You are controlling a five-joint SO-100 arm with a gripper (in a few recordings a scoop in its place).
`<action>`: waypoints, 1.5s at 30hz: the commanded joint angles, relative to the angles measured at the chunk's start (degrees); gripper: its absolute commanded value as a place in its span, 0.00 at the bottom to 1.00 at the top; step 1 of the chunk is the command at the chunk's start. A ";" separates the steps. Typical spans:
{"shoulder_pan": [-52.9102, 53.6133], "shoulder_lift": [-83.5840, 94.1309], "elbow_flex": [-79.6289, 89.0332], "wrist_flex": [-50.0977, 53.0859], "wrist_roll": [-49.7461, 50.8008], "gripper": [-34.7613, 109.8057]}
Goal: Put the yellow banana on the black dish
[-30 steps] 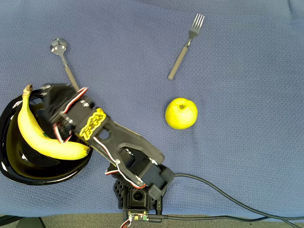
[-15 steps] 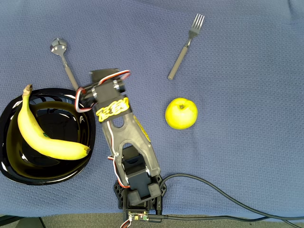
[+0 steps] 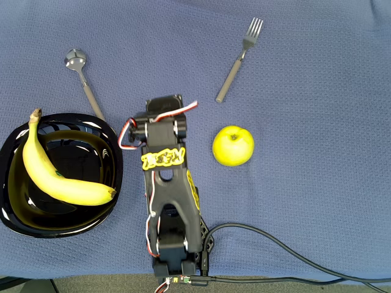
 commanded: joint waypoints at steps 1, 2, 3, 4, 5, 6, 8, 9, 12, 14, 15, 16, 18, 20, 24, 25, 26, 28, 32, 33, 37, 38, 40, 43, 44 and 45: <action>3.08 5.27 4.66 -1.67 -1.41 0.24; 3.16 6.59 6.42 -2.02 -1.58 0.24; 3.16 8.26 8.17 -2.20 -1.93 0.24; 3.08 10.11 9.84 -2.64 -1.85 0.24; 3.08 11.78 11.34 -3.34 -1.58 0.24; 2.99 12.92 12.57 -3.87 -1.67 0.24; 3.16 13.97 14.15 -4.83 -1.93 0.24; 3.34 13.97 14.77 -5.27 -2.37 0.24; 4.75 14.06 16.44 -7.73 -2.90 0.24; 5.71 15.29 18.63 -9.58 -3.52 0.24; 6.15 16.17 19.95 -10.28 -4.04 0.24; 6.59 16.96 21.01 -10.63 -4.31 0.24; 7.56 18.37 22.76 -11.34 -5.19 0.24; 8.35 18.98 24.35 -12.30 -6.42 0.24; 9.67 21.62 27.77 -15.29 -7.73 0.24; 9.67 22.15 28.21 -15.73 -7.91 0.24; 9.58 22.15 28.39 -16.17 -7.91 0.24; 9.23 21.88 28.56 -16.96 -7.73 0.24; 8.26 23.99 30.50 -17.75 -7.56 0.24; 8.17 24.26 30.67 -17.75 -7.38 0.24; 7.73 24.70 31.46 -17.58 -8.00 0.24; 7.56 25.05 31.90 -17.75 -8.17 0.24; 7.29 26.37 33.31 -18.11 -8.61 0.24; 7.21 27.33 35.07 -18.46 -8.70 0.24; 7.21 27.33 35.42 -18.46 -8.61 0.24; 7.21 27.33 35.60 -18.46 -8.44 0.24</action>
